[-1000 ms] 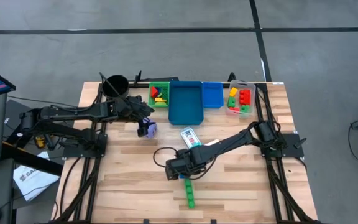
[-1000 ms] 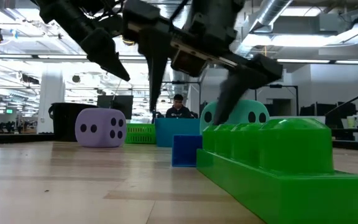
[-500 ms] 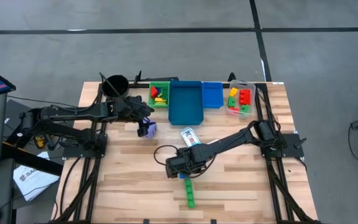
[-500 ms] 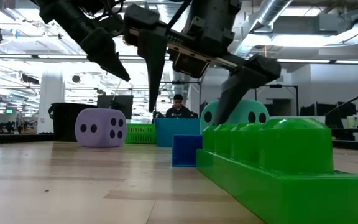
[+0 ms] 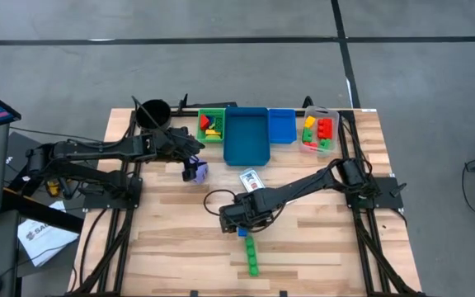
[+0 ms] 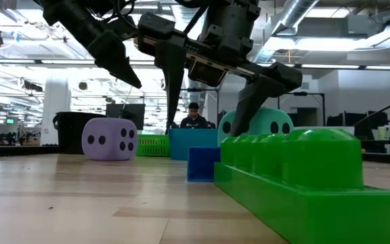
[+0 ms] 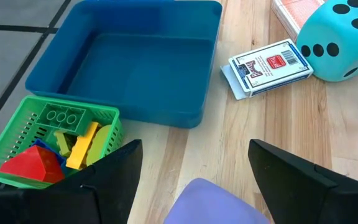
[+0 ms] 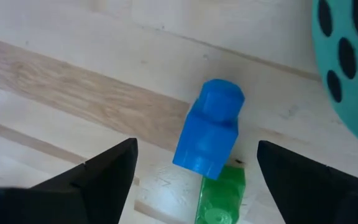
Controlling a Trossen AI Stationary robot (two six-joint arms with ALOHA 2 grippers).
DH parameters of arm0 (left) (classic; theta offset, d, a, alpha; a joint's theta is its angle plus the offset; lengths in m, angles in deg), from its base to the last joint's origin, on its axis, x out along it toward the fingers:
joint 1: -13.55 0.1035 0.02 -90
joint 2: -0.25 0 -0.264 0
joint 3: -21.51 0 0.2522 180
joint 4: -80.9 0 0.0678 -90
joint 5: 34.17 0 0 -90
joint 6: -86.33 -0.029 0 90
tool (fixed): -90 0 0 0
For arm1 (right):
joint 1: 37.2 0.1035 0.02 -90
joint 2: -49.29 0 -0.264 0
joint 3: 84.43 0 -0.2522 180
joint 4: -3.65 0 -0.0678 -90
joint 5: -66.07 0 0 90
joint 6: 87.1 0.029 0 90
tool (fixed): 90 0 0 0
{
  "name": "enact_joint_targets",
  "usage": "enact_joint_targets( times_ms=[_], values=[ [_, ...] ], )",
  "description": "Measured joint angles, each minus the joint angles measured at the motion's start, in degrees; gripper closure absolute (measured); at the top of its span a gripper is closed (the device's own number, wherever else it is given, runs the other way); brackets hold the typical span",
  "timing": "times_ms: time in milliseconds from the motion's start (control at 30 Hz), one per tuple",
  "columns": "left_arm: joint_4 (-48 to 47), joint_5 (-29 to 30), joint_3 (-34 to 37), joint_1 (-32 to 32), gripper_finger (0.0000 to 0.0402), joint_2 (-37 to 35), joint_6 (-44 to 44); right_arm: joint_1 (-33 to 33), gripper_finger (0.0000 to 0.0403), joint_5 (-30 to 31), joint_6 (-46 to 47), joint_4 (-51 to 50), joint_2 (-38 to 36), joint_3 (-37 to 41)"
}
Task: Pick & Place Toys
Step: Put the large blue game piece into the transparent bin
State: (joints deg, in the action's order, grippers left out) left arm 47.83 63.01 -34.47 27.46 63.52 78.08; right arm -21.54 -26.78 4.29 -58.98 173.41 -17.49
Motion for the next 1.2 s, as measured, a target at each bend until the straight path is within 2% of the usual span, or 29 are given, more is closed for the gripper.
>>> enact_joint_targets(
  times_ms=[200,367,567,833,1033,1200],
  values=[
    [0.00,0.00,0.00,0.00,0.0117,0.00,0.01,0.00,0.0077,-0.78,-0.26,-1.01,1.54,-0.09],
    [-0.32,0.02,0.00,-0.02,0.0117,0.02,0.00,0.15,0.0077,-6.39,-1.29,1.33,3.41,-0.55],
    [-0.94,0.02,0.00,-0.01,0.0117,0.02,0.00,0.19,0.0077,-3.22,0.44,0.90,3.57,-0.20],
    [-0.87,0.02,0.00,-0.02,0.0117,0.02,0.00,-0.41,0.0077,-6.42,0.58,1.74,4.72,-0.26],
    [-0.86,0.02,0.00,0.00,0.0117,0.02,0.00,-0.51,0.0078,-6.50,0.60,1.38,4.72,-0.28],
    [-0.85,0.02,0.00,-0.02,0.0117,0.02,0.00,-0.46,0.0101,-6.54,0.80,1.14,4.70,-0.30]
  ],
)
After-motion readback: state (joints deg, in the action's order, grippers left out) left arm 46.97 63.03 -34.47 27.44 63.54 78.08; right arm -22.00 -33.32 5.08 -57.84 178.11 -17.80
